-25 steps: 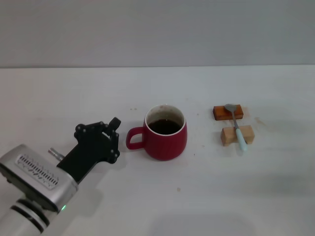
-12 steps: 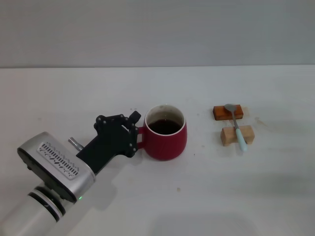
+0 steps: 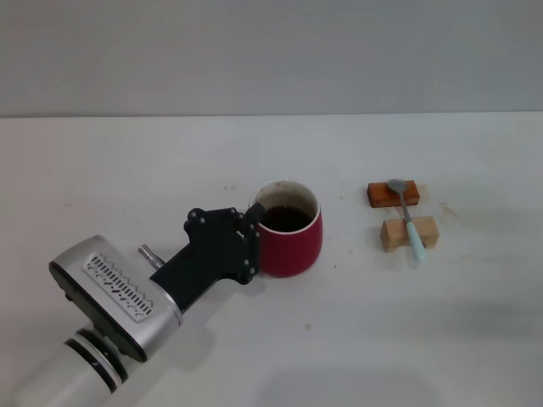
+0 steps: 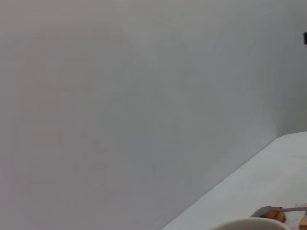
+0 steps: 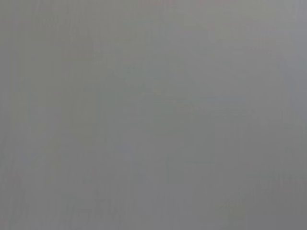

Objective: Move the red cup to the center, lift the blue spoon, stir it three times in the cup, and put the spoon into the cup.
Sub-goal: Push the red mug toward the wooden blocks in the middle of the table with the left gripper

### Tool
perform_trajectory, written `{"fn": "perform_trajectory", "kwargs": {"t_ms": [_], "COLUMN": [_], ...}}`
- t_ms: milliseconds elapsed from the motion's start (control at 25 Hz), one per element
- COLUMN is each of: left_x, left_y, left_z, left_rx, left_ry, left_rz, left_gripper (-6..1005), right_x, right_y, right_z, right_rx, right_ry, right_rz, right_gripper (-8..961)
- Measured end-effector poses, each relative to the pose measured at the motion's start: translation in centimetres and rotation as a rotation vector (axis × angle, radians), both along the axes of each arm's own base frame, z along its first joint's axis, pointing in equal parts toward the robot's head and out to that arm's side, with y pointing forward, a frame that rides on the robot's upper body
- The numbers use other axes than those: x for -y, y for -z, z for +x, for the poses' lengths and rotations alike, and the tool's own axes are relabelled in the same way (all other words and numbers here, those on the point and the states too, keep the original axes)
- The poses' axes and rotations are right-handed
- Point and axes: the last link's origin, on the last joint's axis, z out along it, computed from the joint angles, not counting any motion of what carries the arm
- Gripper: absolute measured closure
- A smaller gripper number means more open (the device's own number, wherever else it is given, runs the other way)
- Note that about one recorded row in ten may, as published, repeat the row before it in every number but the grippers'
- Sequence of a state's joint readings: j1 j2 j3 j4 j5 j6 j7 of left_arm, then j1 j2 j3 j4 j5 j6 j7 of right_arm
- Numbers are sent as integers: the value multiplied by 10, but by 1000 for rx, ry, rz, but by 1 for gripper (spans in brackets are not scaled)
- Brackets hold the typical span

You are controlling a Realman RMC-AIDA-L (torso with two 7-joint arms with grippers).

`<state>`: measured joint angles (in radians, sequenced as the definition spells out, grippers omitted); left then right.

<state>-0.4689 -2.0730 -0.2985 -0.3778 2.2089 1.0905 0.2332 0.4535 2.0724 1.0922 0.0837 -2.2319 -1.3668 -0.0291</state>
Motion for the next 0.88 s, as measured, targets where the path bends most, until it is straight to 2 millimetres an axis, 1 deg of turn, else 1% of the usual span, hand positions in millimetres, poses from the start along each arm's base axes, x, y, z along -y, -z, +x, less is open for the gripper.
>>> {"fn": "perform_trajectory", "kwargs": {"t_ms": [360,600,720,880], "left_x": [3,-6,-7,-12], "left_y": [4,0,0,-5], "left_z": [5,7,7,0], "left_rx": [15,20,21,1], "left_ry": [4,0,-2,-25], "left_rz": [-15,2,5,26], "left_gripper": [998,998,998,998], "right_x": [1,1,1,2], "right_y": [-1,-1,-1,-2], "right_z": [1,1,1,2], "right_rx": [3,5,5,6], "right_ry": [0,-1,1,0], "right_rz": [2,1,1,3], "right_gripper": [230,230,230,230]}}
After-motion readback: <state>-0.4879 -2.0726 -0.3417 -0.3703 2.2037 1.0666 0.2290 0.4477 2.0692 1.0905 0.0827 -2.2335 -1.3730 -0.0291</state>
